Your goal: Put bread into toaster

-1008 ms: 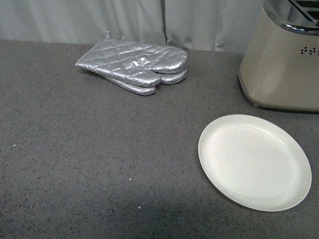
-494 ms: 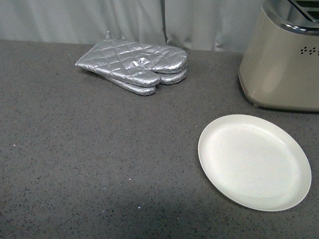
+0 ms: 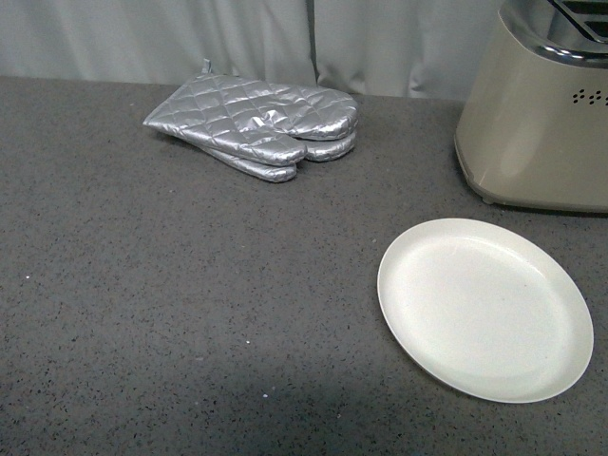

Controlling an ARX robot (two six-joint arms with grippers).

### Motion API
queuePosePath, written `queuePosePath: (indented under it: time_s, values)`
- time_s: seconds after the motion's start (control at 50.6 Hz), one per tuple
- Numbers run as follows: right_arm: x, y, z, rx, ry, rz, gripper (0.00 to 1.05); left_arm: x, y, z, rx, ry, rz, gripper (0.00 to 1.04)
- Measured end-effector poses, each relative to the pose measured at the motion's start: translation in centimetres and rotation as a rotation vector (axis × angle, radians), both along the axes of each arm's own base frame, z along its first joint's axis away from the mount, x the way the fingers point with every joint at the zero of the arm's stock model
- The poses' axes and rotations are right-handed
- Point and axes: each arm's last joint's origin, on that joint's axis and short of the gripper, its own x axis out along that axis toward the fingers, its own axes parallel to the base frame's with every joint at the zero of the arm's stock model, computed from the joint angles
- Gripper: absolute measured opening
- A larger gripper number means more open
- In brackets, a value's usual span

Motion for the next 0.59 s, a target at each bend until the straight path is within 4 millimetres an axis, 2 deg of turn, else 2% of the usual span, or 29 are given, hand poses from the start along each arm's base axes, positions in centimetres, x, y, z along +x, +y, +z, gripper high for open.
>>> queuePosePath:
  time_s: [0.316, 0.375, 0.474, 0.494, 0.593]
  values:
    - [0.97, 0.16, -0.76, 0.009, 0.007, -0.004, 0.03, 0.0, 0.0, 0.0, 0.0, 0.0, 0.0, 0.98]
    - [0.95, 0.16, -0.82, 0.009, 0.012, -0.005, 0.12, 0.0, 0.0, 0.0, 0.0, 0.0, 0.0, 0.98]
    - [0.99, 0.19, -0.78, 0.011, 0.004, -0.002, 0.35, 0.0, 0.0, 0.0, 0.0, 0.0, 0.0, 0.98]
    - [0.99, 0.2, -0.78, 0.011, 0.004, -0.002, 0.36, 0.0, 0.0, 0.0, 0.0, 0.0, 0.0, 0.98]
    - [0.97, 0.3, -0.76, 0.01, 0.013, 0.0, 0.53, 0.0, 0.0, 0.0, 0.0, 0.0, 0.0, 0.98]
